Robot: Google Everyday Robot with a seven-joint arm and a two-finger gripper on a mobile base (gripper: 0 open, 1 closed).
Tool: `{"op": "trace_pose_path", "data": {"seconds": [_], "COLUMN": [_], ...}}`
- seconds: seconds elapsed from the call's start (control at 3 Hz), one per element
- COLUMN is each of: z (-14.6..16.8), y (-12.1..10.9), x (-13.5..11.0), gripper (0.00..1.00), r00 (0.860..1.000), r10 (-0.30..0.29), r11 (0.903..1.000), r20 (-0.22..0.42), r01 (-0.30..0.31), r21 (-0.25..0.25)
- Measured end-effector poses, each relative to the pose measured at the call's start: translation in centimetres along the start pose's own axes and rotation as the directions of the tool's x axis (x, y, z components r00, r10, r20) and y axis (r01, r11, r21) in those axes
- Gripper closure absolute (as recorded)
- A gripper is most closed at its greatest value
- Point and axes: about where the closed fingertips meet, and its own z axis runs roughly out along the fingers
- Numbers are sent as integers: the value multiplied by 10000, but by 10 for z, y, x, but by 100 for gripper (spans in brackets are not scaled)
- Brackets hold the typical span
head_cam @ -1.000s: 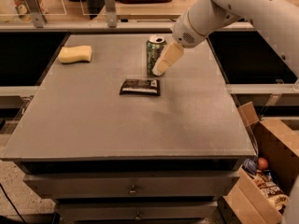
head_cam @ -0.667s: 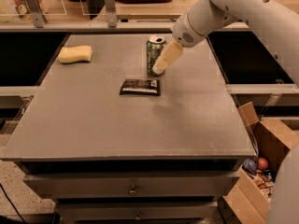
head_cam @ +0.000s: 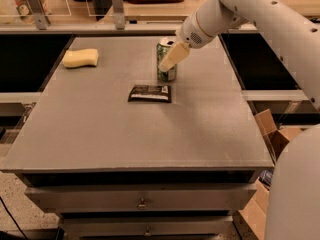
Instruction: Move green can near sponge
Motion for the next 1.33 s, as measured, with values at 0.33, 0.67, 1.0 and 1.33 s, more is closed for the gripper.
{"op": "trace_pose_path", "data": {"seconds": [0.33,0.67,1.0,1.33], "z": [4,8,7,12], "y": [0,7,17,25], "x": [-10,-26,-59,-101], "gripper": [41,64,88,100], "r00": [9993,9947,9826,9640], "r10": [-43,-192,-713,-1365], "r11": [9997,9964,9895,9776], "r20": [366,1006,1712,2284], "r01": [52,274,913,1684], "r21": [-238,-804,-1122,-1264]}}
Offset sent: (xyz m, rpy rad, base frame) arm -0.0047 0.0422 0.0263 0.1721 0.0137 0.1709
